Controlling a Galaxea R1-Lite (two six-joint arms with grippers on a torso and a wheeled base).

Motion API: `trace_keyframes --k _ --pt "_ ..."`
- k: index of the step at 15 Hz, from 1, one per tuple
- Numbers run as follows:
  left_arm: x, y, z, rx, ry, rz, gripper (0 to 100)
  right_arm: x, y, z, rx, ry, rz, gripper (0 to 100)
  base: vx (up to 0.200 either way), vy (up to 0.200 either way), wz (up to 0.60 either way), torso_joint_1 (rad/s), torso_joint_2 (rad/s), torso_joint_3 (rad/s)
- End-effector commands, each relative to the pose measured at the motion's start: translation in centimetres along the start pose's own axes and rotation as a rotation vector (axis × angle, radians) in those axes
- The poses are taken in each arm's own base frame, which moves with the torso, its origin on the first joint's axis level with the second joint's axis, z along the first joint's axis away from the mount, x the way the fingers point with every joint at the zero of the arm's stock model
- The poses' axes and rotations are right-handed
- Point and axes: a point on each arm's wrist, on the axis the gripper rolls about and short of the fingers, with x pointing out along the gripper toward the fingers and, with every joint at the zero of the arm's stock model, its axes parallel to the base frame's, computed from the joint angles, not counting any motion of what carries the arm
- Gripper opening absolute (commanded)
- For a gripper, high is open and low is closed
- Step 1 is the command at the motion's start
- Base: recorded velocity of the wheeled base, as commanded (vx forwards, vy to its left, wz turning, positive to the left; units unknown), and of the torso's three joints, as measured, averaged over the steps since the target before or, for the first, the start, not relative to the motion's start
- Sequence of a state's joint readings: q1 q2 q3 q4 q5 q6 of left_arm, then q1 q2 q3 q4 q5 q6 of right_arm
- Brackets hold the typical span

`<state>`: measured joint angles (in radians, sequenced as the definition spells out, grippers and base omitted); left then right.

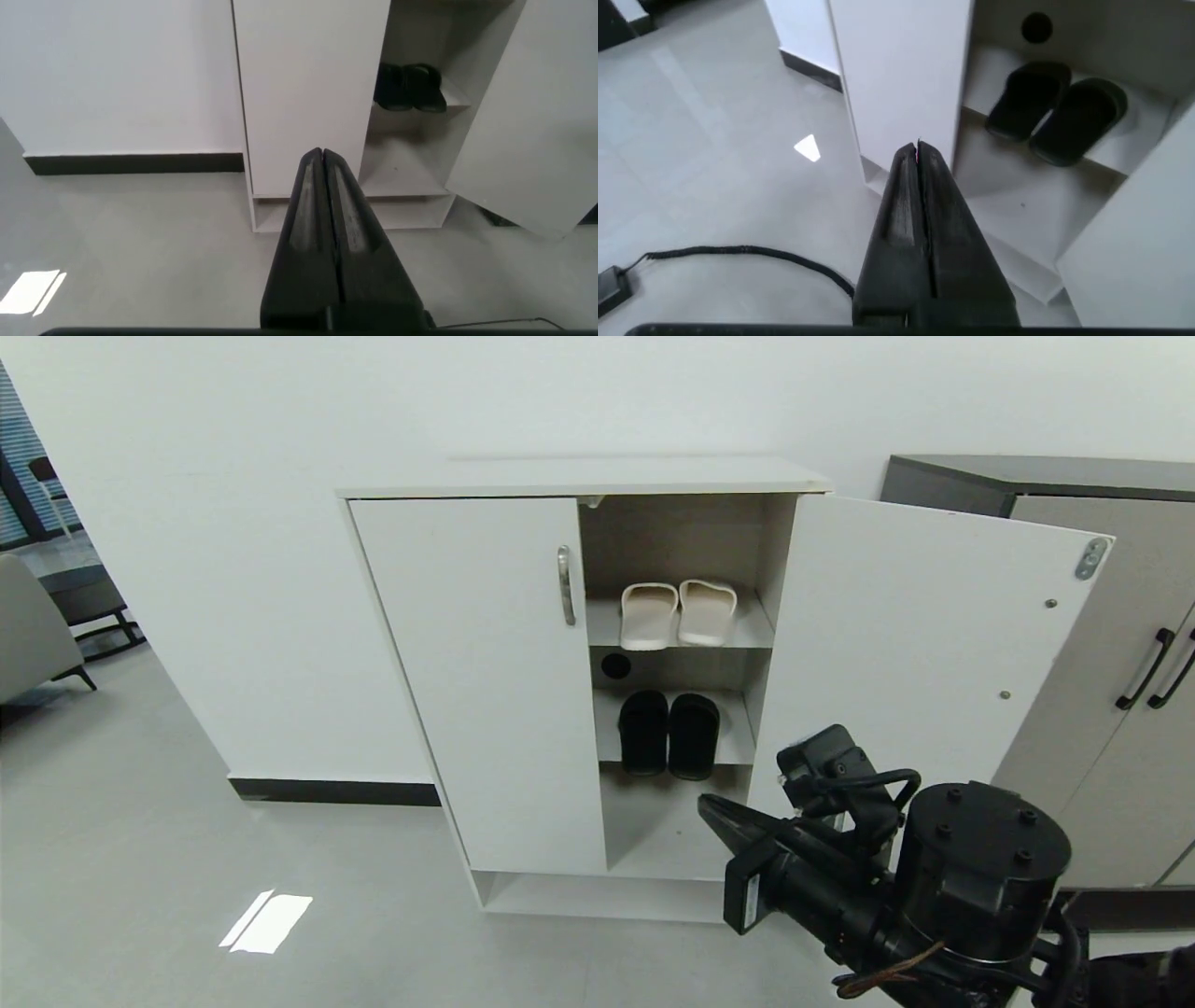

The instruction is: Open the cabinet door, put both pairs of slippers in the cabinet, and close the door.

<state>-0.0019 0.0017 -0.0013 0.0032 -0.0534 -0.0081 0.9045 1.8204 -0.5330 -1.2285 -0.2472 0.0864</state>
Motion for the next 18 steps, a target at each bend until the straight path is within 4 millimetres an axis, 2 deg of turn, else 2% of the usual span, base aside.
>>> trace_keyframes --k 1,4,18 --pt "0.0 0.0 0.0 0.000 -0.001 0.000 0 0.2 -0.1 -0.6 -0.004 0.020 -0.005 0 0.000 0.000 0.00 0.000 0.00 0.000" --pt "0.0 0.0 0.0 0.000 -0.001 0.000 0 0.5 -0.1 -1.3 -0.006 0.041 -0.007 0 0.000 0.000 0.00 0.000 0.00 0.000" --pt "0.0 0.0 0.0 0.000 0.001 0.000 0 1.1 -0.9 -2.1 -0.005 0.055 -0.035 0 0.000 0.000 0.00 0.009 -0.02 -0.019"
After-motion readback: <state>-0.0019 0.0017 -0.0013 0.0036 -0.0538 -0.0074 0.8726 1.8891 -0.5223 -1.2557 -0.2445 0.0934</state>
